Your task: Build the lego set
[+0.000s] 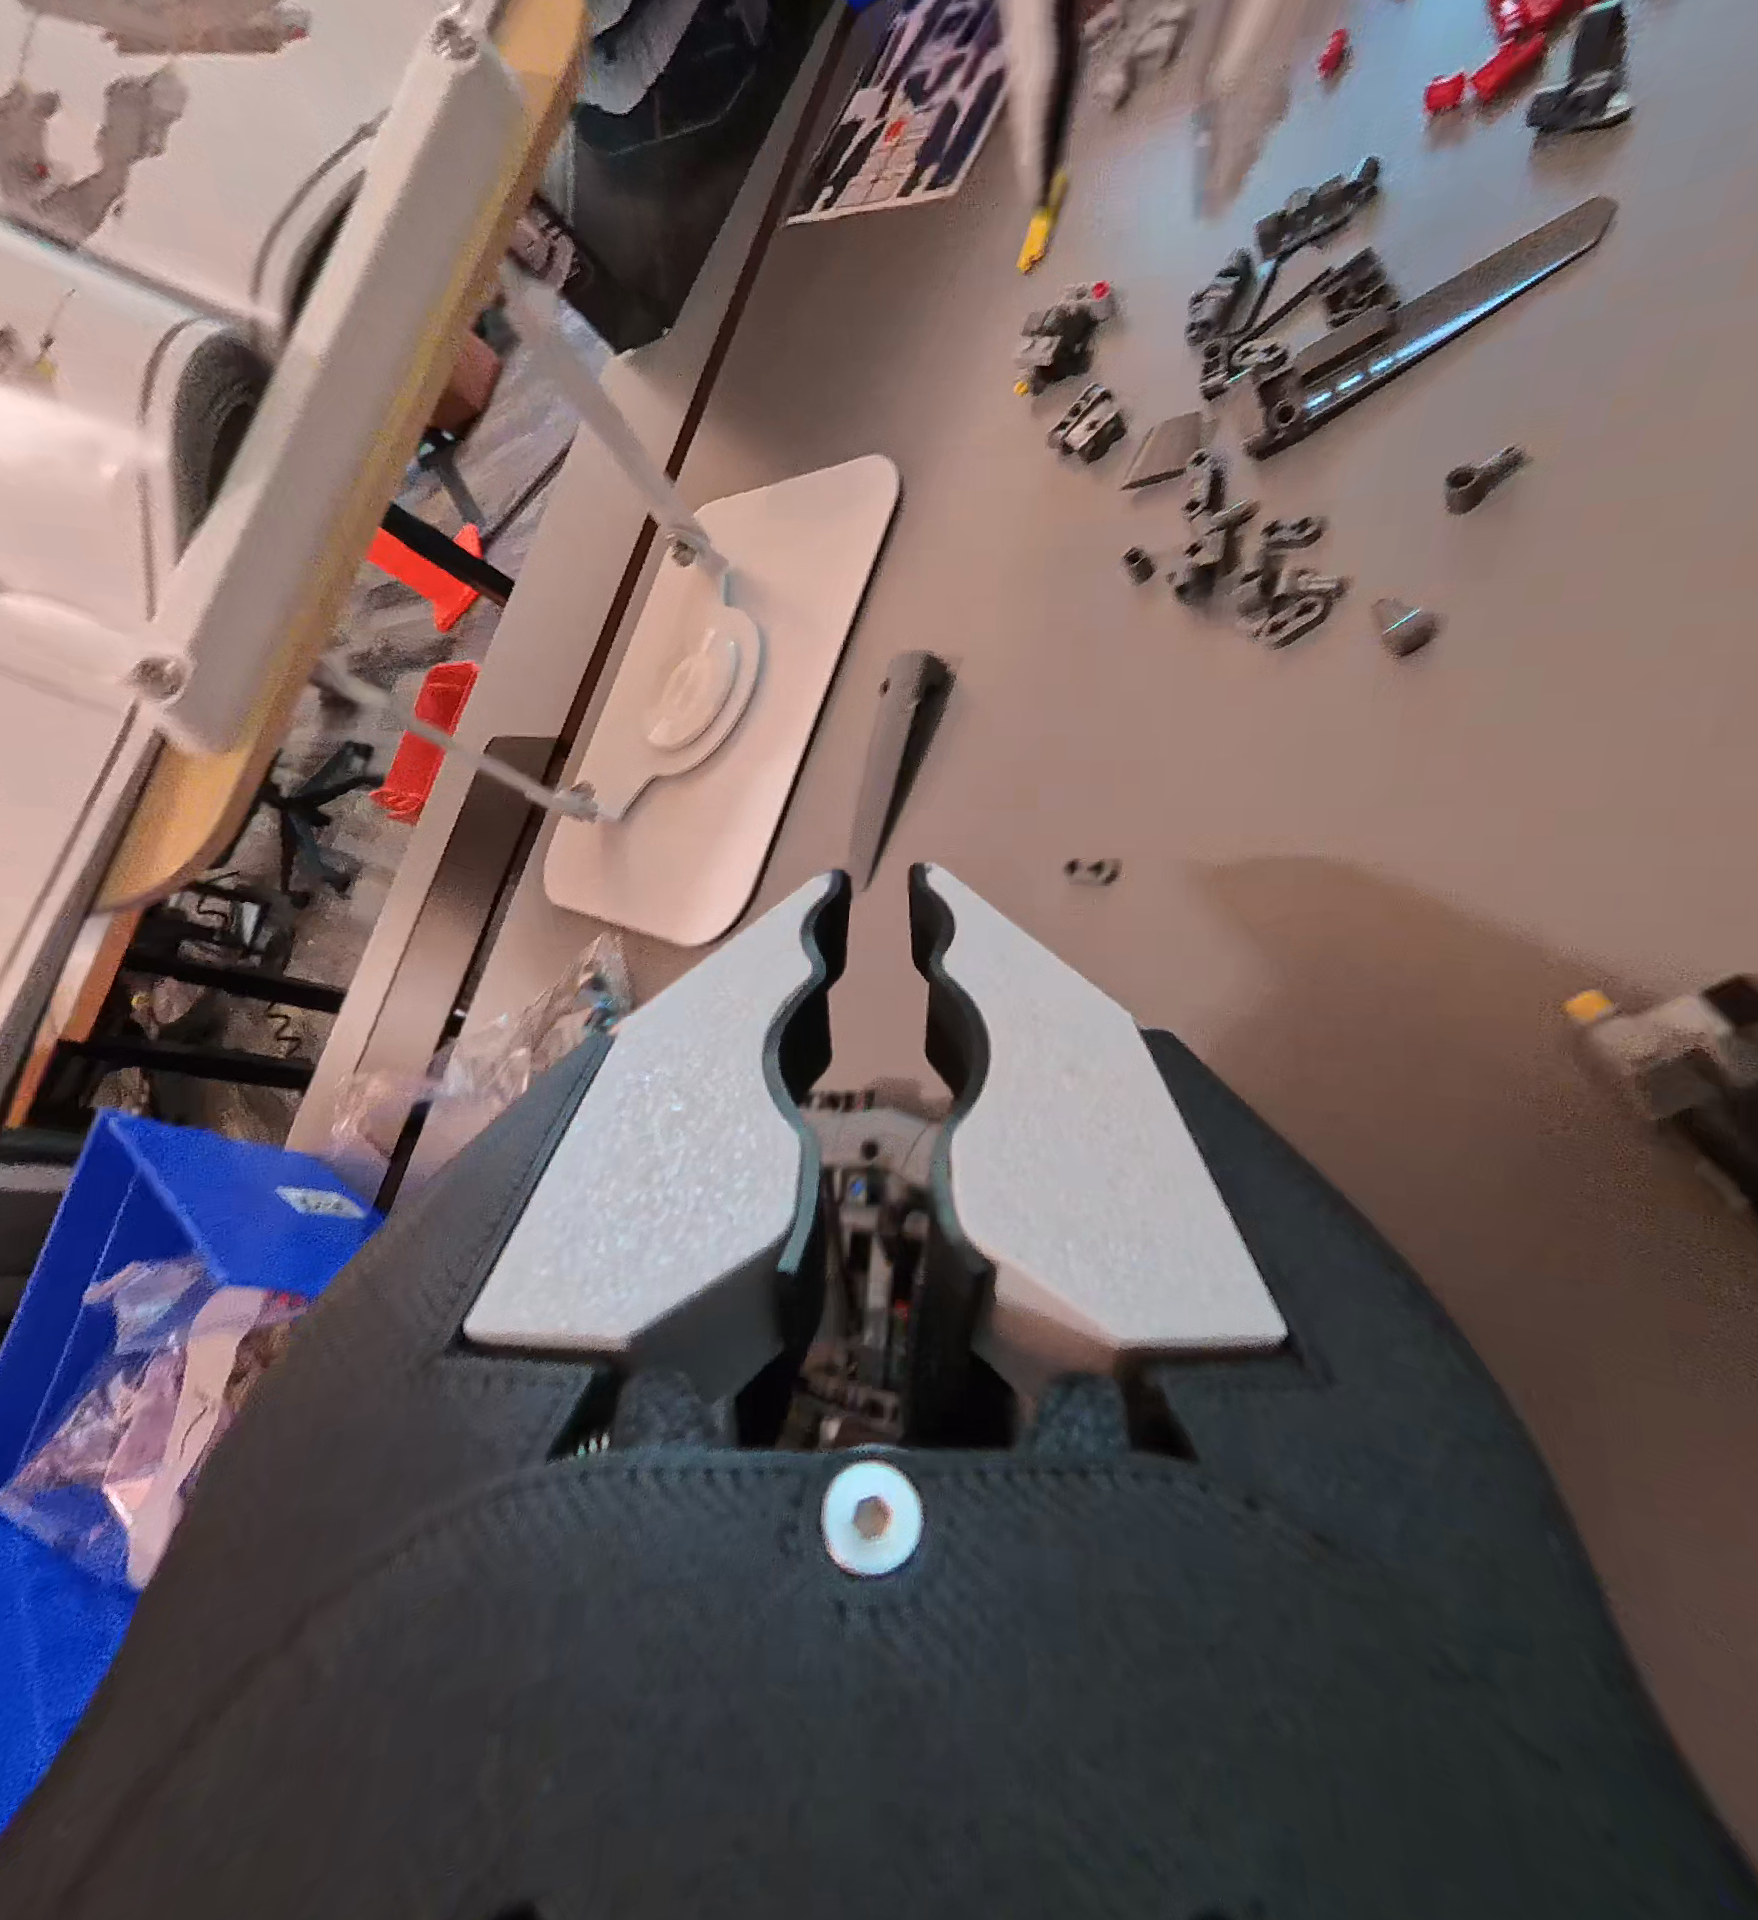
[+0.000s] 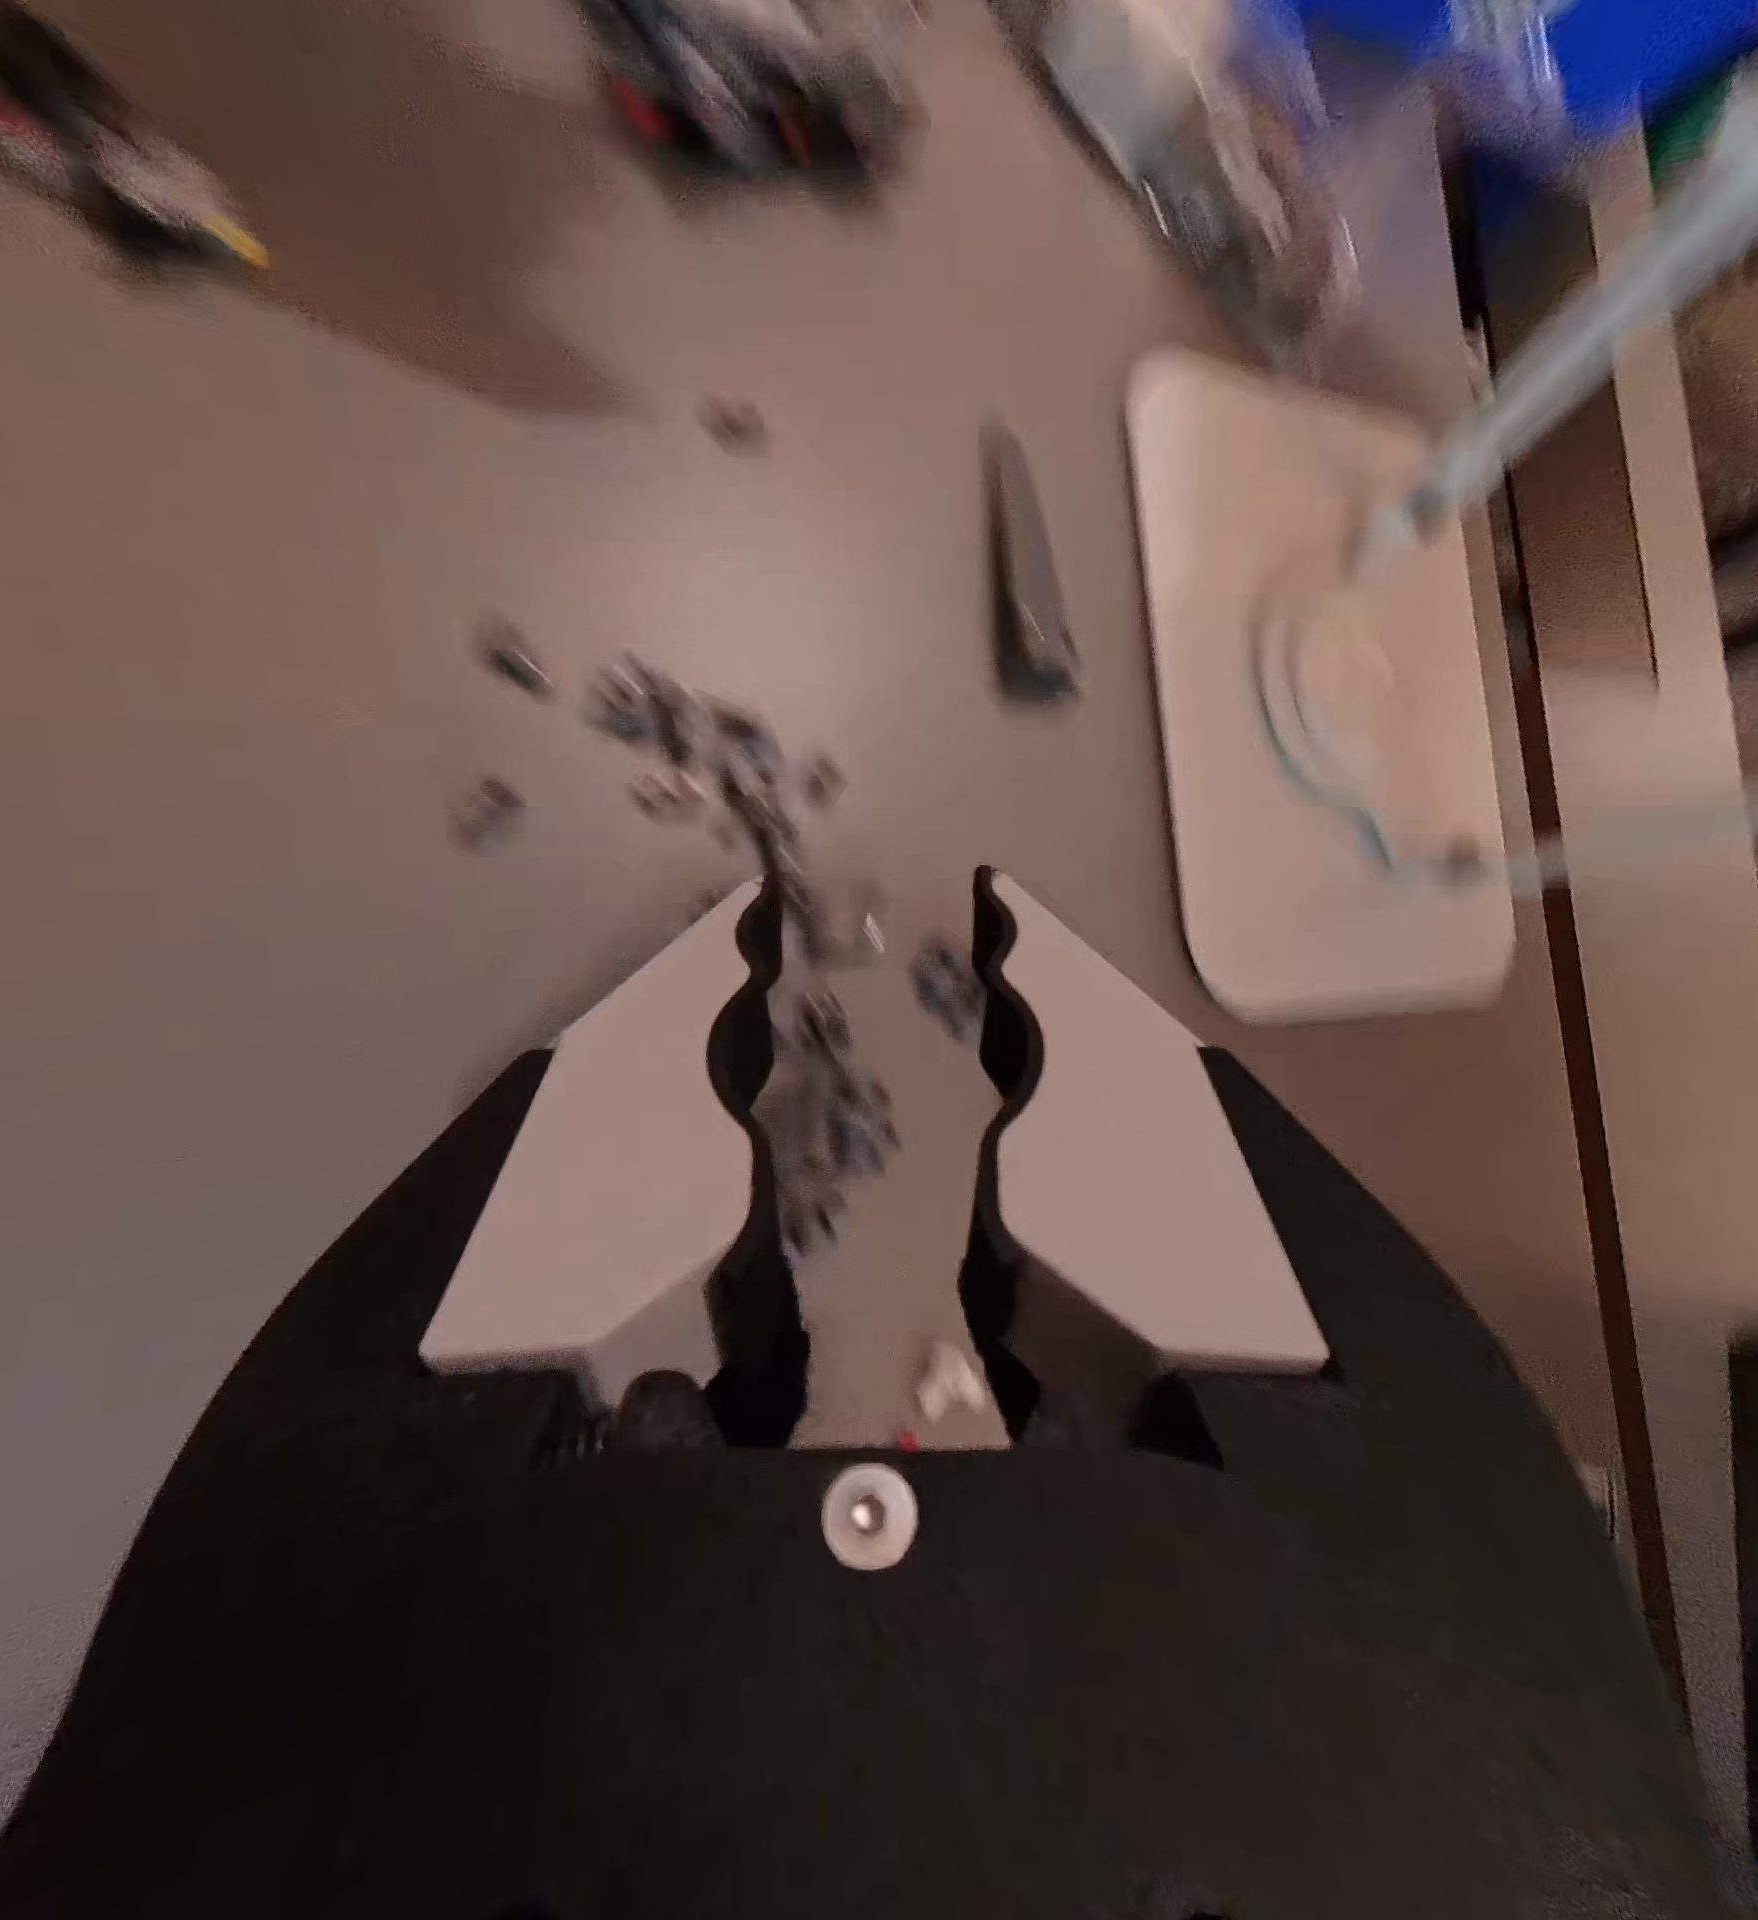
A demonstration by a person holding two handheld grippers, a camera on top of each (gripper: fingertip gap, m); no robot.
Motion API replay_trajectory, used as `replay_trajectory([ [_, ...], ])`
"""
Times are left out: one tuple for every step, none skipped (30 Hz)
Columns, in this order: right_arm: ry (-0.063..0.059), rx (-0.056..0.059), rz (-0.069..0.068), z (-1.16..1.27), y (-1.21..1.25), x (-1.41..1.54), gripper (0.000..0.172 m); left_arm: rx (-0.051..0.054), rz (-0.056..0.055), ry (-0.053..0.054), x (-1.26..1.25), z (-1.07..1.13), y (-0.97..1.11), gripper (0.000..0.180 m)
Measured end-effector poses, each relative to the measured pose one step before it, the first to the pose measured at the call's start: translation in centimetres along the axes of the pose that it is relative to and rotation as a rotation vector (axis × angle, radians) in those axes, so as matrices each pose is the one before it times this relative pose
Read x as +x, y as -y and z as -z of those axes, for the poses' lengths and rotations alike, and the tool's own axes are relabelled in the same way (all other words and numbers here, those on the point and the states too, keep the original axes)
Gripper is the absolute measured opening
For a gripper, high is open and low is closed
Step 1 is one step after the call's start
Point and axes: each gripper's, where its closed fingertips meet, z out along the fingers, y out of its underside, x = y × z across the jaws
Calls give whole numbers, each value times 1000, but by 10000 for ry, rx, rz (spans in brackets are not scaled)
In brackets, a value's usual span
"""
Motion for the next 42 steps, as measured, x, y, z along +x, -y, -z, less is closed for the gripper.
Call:
replay_trajectory([
  [432, 560, 495, -133, 2411, -1955, 32, -25, 68, 124, -692, 349, -561, 10],
  [556, 506, 375, -480, 2382, -1963, 32, -10, 42, 159, -673, 228, -577, 9],
  [497, 385, 344, -777, 2145, -1703, 30, -42, 93, 139, -603, 77, -646, 9],
  [441, 275, 405, -1036, 1848, -1480, 30, -127, 188, 112, -552, -12, -769, 9],
  [394, 92, 467, -1245, 1408, -1243, 33, -42, 232, 102, -477, -7, -595, 9],
  [373, -28, 442, -1315, 1084, -1049, 38, 47, 278, 18, -270, 33, -393, 8],
  [392, 44, 334, -1246, 1064, -881, 39, 42, 217, -8, -93, 52, -278, 8],
  [472, 88, 257, -1156, 936, -865, 40, 14, 54, 129, -185, 96, -166, 8],
  [356, -79, 252, -1042, 479, -534, 40, 9, -71, 166, -187, 111, -25, 8],
  [89, -223, 231, -884, 62, 33, 40, 16, -52, 117, -124, 71, 79, 8],
  [148, -124, 78, -695, 65, 55, 39, 20, 36, 31, -58, 16, 105, 8],
  [344, 47, -99, -570, 260, -189, 40, 31, 77, 37, -85, -33, 107, 8],
  [194, 18, -78, -497, 229, 7, 40, 50, 70, 6, -57, -63, 120, 8],
  [42, -120, 51, -470, -36, 161, 39, 55, 67, -14, -42, -59, 171, 7],
  [125, -144, -16, -501, -167, 76, 40, 69, 50, -1, -47, -85, 219, 7],
  [255, -52, -148, -527, -86, -76, 40, 56, -19, -21, 26, -57, 234, 7],
  [258, -52, -114, -515, -137, -132, 39, 11, -100, 1, 8, -39, 205, 7],
  [126, -106, -39, -477, -233, -4, 36, 12, -113, 92, -142, 30, 244, 7],
  [8, -61, -70, -412, -151, 166, 31, 60, -86, 64, -140, 81, 334, 7],
  [76, 41, -115, -317, 2, 44, 24, 99, -53, -3, -61, 89, 369, 7],
  [135, 123, -110, -136, 93, -89, 20, 100, -65, 14, -93, 87, 343, 7],
  [-9, 38, -71, -56, -33, 51, 14, 25, -100, 76, -198, 74, 195, 7],
  [-22, 25, -36, 28, -58, -28, 14, 27, -88, 77, -221, 83, 126, 7],
  [-6, 80, -66, 83, 11, -83, 13, 65, 3, 25, -148, 64, 120, 7],
  [-80, 100, -102, 180, -1, 31, 13, 52, 61, -16, -86, 17, 42, 7],
  [-43, 96, -99, 310, -44, 2, 13, 8, 59, 21, -106, -29, -79, 7],
  [-29, 123, -99, 499, -57, 42, 13, 3, 40, 78, -146, -46, -113, 6],
  [-129, 180, -140, 788, -4, 273, 13, -8, 44, 63, -122, -53, -108, 6],
  [-197, 170, -215, 1059, -55, 492, 13, -33, 54, 25, -70, -78, -132, 6],
  [-296, 121, -227, 1269, -180, 785, 13, -45, 26, 8, -32, -67, -161, 6],
  [-393, 78, -213, 1420, -340, 1080, 13, -67, 1, 22, -52, -64, -184, 6],
  [-383, 42, -201, 1464, -508, 1215, 13, -94, 21, 25, -74, -71, -237, 6],
  [-348, -18, -243, 1386, -714, 1319, 13, -44, 51, -17, -16, -60, -163, 6],
  [-385, -124, -310, 1244, -981, 1528, 13, -4, 76, -50, 39, -47, -120, 6],
  [-371, -207, -308, 1074, -1241, 1612, 13, -12, 66, -46, 38, -61, -110, 6],
  [-308, -254, -362, 862, -1423, 1602, 13, -34, 67, -27, 42, -65, -135, 6],
  [-311, -234, -440, 661, -1441, 1649, 13, -19, 92, -46, 84, -64, -105, 6],
  [-275, -211, -429, 459, -1361, 1561, 13, 22, 72, -92, 181, -63, 2, 6],
  [-171, -203, -324, 266, -1261, 1300, 13, 4, 32, -62, 152, -79, -5, 6],
  [-138, -185, -238, 78, -1110, 1125, 13, -41, -33, -45, 164, -91, -52, 5],
  [-84, -164, -204, -75, -948, 922, 13, -40, -62, -38, 139, -84, -50, 5],
  [-1, -131, -158, -201, -772, 680, 13, -26, -34, -15, 68, -54, -39, 5],
])
